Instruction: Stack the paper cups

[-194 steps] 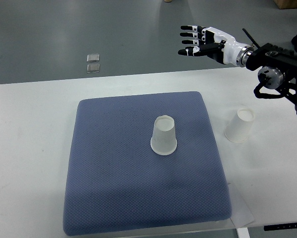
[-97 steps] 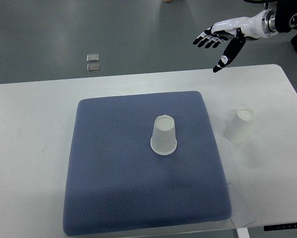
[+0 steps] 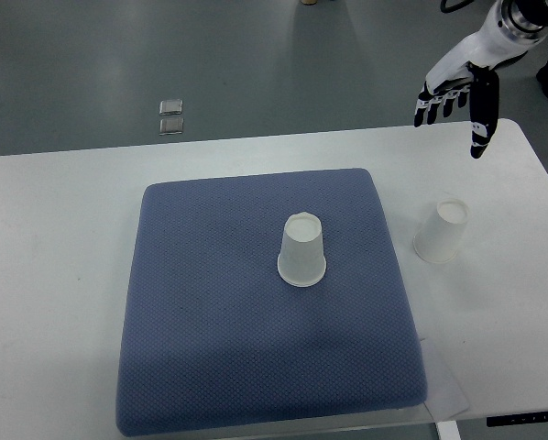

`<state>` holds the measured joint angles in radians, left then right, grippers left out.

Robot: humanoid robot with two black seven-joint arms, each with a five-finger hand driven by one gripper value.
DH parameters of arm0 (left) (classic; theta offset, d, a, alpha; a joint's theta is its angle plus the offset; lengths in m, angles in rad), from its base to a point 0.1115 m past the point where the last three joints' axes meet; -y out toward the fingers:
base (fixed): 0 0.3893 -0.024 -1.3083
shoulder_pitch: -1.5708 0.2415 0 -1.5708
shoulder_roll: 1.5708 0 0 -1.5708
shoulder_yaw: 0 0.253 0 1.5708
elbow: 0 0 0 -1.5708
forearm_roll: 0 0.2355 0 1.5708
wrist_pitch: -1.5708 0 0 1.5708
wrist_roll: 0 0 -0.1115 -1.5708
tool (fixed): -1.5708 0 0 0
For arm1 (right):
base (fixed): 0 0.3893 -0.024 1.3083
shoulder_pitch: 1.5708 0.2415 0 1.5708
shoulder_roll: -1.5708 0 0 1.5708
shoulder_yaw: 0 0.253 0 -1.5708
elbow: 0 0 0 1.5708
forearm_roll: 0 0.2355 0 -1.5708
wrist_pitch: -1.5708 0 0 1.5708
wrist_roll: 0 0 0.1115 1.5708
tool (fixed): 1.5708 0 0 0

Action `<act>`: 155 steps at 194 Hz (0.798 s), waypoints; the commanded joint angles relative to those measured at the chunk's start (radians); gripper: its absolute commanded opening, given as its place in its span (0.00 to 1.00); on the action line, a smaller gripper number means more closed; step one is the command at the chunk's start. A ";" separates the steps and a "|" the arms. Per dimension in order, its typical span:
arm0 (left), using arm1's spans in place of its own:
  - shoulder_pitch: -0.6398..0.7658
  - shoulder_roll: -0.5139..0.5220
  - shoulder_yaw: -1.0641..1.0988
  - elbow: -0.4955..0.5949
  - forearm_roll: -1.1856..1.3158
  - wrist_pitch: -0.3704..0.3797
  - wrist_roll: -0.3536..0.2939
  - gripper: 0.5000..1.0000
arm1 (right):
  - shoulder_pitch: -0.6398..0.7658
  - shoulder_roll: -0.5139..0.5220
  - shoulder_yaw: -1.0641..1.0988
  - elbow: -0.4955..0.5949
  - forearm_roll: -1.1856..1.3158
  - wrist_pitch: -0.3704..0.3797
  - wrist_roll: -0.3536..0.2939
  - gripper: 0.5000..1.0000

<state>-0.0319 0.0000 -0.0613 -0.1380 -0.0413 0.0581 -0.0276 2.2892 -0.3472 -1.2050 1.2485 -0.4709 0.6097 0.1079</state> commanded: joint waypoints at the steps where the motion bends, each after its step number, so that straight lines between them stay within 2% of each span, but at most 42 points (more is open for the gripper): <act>1: 0.000 0.000 0.000 0.000 0.000 0.000 0.000 1.00 | 0.084 -0.009 -0.065 0.072 0.003 0.001 -0.016 0.83; 46: 0.000 0.000 0.000 0.000 0.000 0.000 0.000 1.00 | 0.254 -0.053 -0.123 0.177 0.020 0.001 -0.016 0.83; 87: 0.000 0.000 0.000 0.000 0.000 0.000 0.000 1.00 | 0.302 -0.052 -0.122 0.181 0.072 0.001 -0.016 0.83; 116: 0.001 0.000 0.000 0.000 0.000 0.000 0.000 1.00 | 0.210 -0.038 -0.122 0.172 0.072 0.001 -0.025 0.83; 155: 0.001 0.000 0.000 0.000 0.000 0.000 0.000 1.00 | 0.010 -0.006 -0.096 0.138 0.077 -0.177 -0.071 0.83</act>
<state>-0.0313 0.0000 -0.0614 -0.1380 -0.0414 0.0585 -0.0274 2.3932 -0.3708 -1.3147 1.4031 -0.3978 0.5128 0.0513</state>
